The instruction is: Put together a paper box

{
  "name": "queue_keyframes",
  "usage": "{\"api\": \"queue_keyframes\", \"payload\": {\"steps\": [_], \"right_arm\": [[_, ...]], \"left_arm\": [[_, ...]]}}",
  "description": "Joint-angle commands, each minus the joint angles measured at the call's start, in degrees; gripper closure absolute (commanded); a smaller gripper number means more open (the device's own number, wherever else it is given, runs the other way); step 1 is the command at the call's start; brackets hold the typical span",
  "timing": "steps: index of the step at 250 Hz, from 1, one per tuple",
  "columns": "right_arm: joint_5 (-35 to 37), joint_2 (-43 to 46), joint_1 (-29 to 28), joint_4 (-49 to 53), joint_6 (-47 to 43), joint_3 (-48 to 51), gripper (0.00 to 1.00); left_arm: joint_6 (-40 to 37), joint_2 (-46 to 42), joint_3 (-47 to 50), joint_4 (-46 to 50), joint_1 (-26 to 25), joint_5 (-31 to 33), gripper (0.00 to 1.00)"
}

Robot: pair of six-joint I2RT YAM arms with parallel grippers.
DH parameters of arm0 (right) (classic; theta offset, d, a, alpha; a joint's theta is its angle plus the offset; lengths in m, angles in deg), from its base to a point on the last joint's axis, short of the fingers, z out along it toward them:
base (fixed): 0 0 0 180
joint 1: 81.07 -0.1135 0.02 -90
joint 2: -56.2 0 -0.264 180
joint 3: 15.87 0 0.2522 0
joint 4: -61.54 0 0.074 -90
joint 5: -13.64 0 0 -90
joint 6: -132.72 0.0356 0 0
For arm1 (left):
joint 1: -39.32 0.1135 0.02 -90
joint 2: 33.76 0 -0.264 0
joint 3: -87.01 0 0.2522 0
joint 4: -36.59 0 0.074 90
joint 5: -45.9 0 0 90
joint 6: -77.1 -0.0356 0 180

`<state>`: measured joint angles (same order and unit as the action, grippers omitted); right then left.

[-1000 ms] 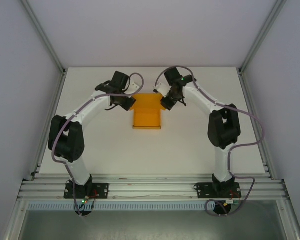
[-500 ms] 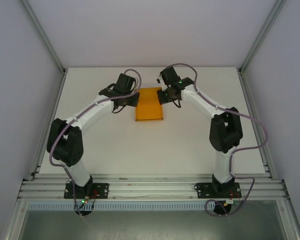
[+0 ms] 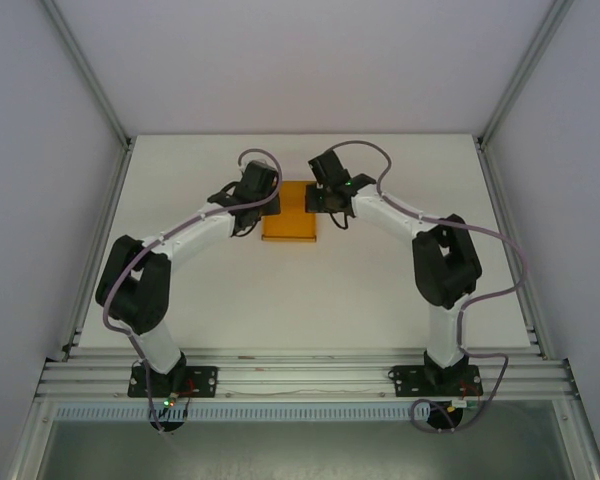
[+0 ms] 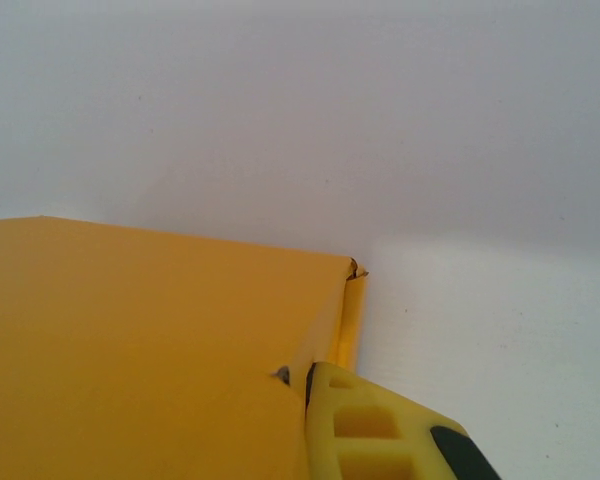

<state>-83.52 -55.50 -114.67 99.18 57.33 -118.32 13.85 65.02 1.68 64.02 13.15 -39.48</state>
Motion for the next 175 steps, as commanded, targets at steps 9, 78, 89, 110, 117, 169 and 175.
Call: {"api": "queue_keyframes", "payload": {"steps": [9, 78, 89, 110, 117, 169, 175], "right_arm": [[1.14, -0.26, -1.11, -8.3, 2.75, 2.56, 1.0], [7.52, 3.64, -3.28, -21.01, -1.53, 17.2, 1.0], [8.21, 4.16, -3.27, -23.02, -1.35, 19.71, 1.0], [8.93, 4.29, -3.49, -26.36, -1.67, 23.61, 1.0], [9.44, 4.35, -3.74, -27.37, -1.9, 24.55, 1.0], [13.57, 5.65, -5.51, -28.0, -5.72, 27.39, 1.0], [13.72, 5.85, -5.6, -28.08, -5.64, 27.7, 1.0]], "left_arm": [[2.45, 1.68, 2.52, -5.23, -1.62, -2.34, 1.0], [1.05, -2.73, 13.3, -8.68, -2.53, -2.33, 0.99], [0.99, -3.6, 15.11, -9.92, -2.89, -2.24, 0.96], [-0.39, -4.97, 18.33, -13.42, -3.61, -2.91, 0.9], [-0.69, -5.39, 19.3, -14.27, -3.71, -2.67, 0.9], [-0.82, -9.45, 22.9, -12.37, -3.71, -1.44, 0.62], [-0.92, -10.37, 23.14, -12.04, -3.74, -1.99, 0.49]]}}
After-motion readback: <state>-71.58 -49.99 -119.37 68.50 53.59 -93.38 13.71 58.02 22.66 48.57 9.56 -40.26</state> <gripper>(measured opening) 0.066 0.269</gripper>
